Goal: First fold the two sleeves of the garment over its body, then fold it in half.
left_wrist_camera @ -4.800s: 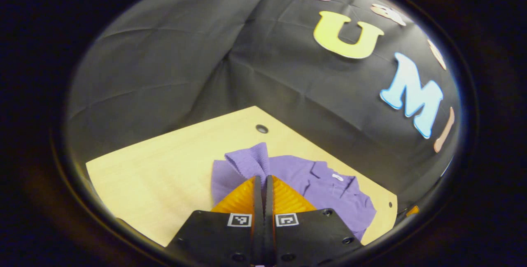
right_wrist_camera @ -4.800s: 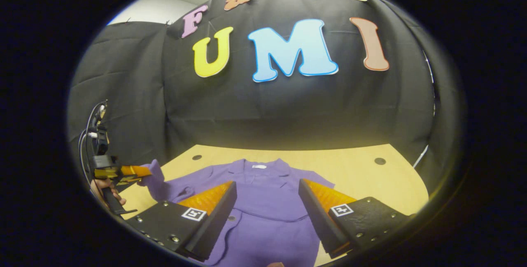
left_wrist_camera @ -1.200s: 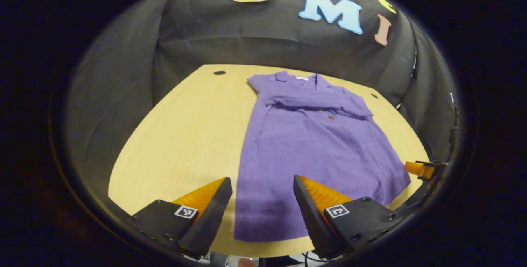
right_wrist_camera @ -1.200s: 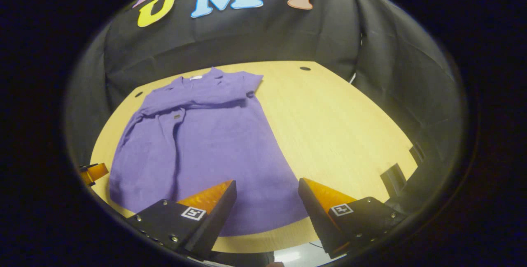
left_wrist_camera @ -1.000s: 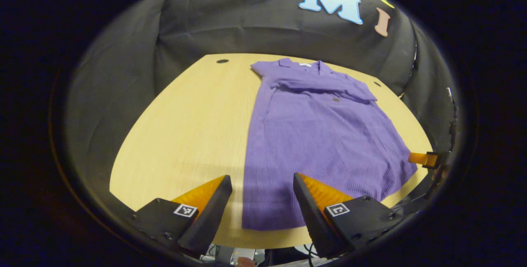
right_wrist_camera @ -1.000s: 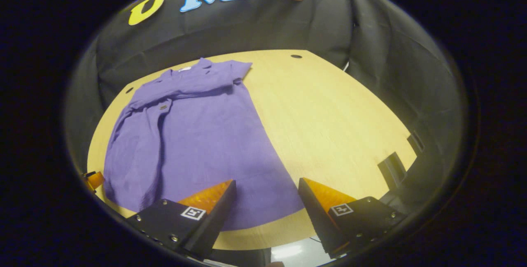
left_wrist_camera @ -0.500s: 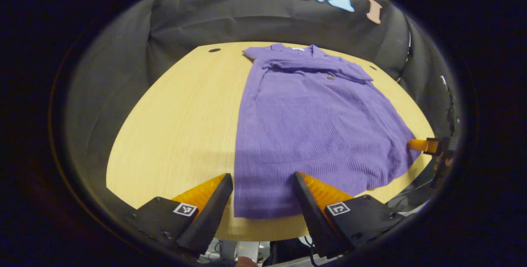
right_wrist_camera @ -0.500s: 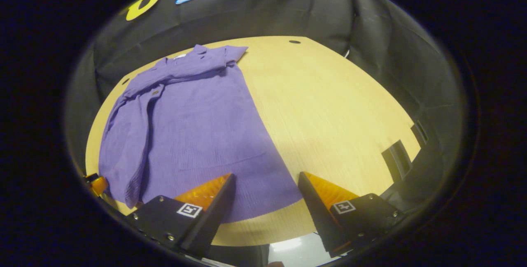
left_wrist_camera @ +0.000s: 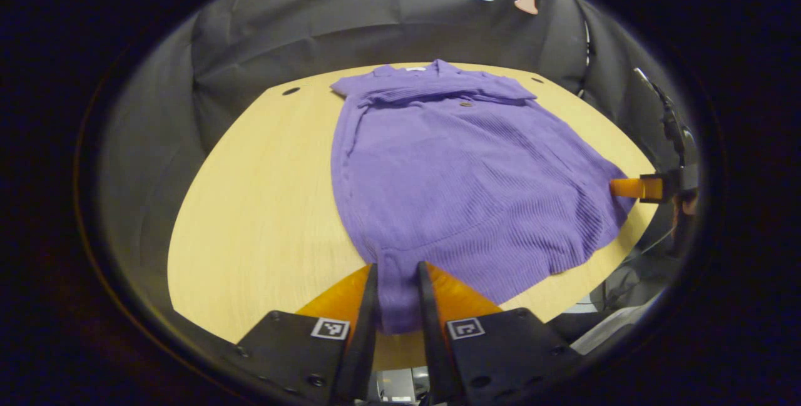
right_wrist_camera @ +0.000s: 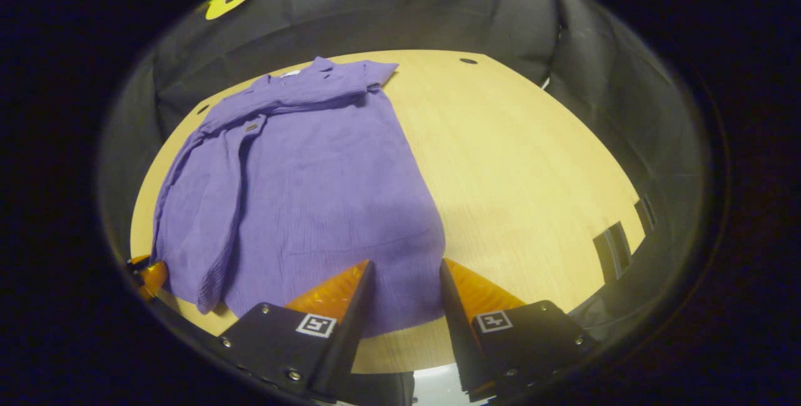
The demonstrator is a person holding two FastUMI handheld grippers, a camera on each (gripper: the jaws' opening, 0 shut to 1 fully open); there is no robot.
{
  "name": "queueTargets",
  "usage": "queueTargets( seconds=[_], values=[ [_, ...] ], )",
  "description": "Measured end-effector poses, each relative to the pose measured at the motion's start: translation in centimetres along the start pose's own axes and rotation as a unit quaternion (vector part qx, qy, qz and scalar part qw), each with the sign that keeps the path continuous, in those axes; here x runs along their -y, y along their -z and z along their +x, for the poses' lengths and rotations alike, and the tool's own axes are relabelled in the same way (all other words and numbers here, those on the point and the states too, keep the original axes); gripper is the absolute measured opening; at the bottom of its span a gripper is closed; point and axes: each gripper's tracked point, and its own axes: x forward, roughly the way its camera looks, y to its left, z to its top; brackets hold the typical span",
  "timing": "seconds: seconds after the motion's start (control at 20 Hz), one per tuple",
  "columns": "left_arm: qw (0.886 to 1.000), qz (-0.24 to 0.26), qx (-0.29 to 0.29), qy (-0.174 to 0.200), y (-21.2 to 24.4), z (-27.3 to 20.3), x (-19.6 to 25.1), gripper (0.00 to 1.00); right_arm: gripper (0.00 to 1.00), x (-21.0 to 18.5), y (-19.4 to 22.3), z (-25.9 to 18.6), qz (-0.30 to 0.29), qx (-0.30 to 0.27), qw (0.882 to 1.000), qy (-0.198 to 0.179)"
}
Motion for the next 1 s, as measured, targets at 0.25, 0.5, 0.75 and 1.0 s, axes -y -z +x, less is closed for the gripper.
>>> queueTargets(
  seconds=[0.25, 0.5, 0.75, 1.0],
  values=[
    [1.000, 0.005, -0.002, 0.008, -0.3, -0.3, 0.3, 0.10, 0.03, -0.9, -0.4, 0.1, 0.051, 0.002, 0.999, 0.001],
    [0.995, -0.060, 0.026, 0.069, -2.2, -1.1, 1.1, 0.10, 0.02, -4.3, -3.3, -1.3, 0.080, 0.045, 0.992, -0.081],
    [0.989, -0.080, 0.082, 0.088, -7.2, -3.3, 0.9, 0.10, 0.05, -6.4, -8.1, -4.1, 0.068, 0.098, 0.986, -0.113],
    [0.978, -0.131, 0.121, 0.103, -13.1, -4.6, 0.7, 0.09, 0.05, -7.3, -13.1, -5.8, 0.076, 0.137, 0.978, -0.140]
  ],
)
